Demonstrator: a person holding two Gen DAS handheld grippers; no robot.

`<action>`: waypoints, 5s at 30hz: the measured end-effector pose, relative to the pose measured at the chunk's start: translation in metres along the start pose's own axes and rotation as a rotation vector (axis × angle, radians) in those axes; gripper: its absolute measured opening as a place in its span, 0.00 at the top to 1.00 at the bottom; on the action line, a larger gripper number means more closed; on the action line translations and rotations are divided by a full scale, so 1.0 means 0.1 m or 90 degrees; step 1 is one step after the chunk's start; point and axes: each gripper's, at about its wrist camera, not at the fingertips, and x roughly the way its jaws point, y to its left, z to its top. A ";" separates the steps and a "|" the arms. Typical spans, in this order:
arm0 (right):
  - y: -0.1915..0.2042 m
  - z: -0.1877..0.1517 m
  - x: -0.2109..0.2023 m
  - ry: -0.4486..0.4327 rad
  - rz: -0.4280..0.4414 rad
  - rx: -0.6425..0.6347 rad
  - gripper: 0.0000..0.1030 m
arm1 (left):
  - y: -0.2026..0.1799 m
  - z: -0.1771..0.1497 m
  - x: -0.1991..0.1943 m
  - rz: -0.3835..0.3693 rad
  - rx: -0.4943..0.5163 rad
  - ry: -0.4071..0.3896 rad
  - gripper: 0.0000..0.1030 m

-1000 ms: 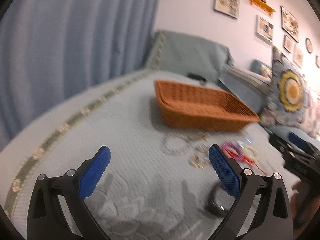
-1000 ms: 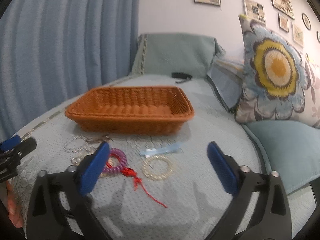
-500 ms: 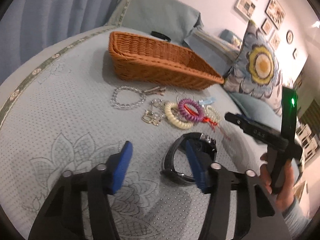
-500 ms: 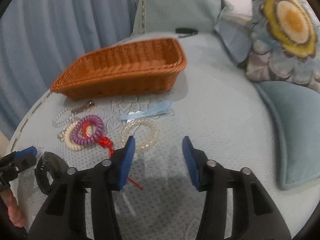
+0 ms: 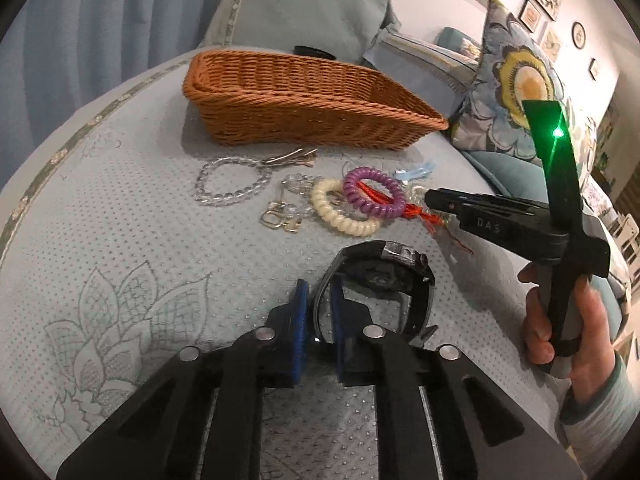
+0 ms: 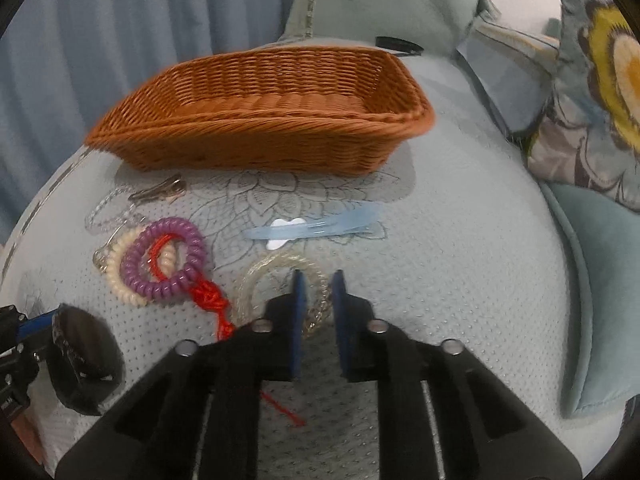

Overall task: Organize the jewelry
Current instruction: 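Grasp the black watch with the left tool while the right grasps a clear bead bracelet, then carry the watch and bracelet into the wicker basket and open both tools, then grasp the purple coil bracelet with the right tool, then grasp the cream coil bracelet with the left tool while the right lifts the purple coil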

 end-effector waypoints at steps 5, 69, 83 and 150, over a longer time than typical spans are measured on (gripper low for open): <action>0.04 -0.07 -0.14 -0.025 0.025 -0.014 0.92 | -0.02 -0.02 -0.04 0.011 0.006 -0.023 0.93; -0.17 0.96 -0.69 -0.144 0.122 0.068 0.55 | 0.16 1.24 -0.65 -0.015 -0.004 -0.210 0.50; 0.14 0.31 -0.32 -0.087 0.135 0.044 0.56 | 0.31 0.57 -0.13 -0.053 -0.065 -0.146 0.52; -0.21 0.21 -0.55 -0.132 0.178 0.099 0.90 | 0.08 0.47 -0.27 -0.053 -0.026 -0.164 1.00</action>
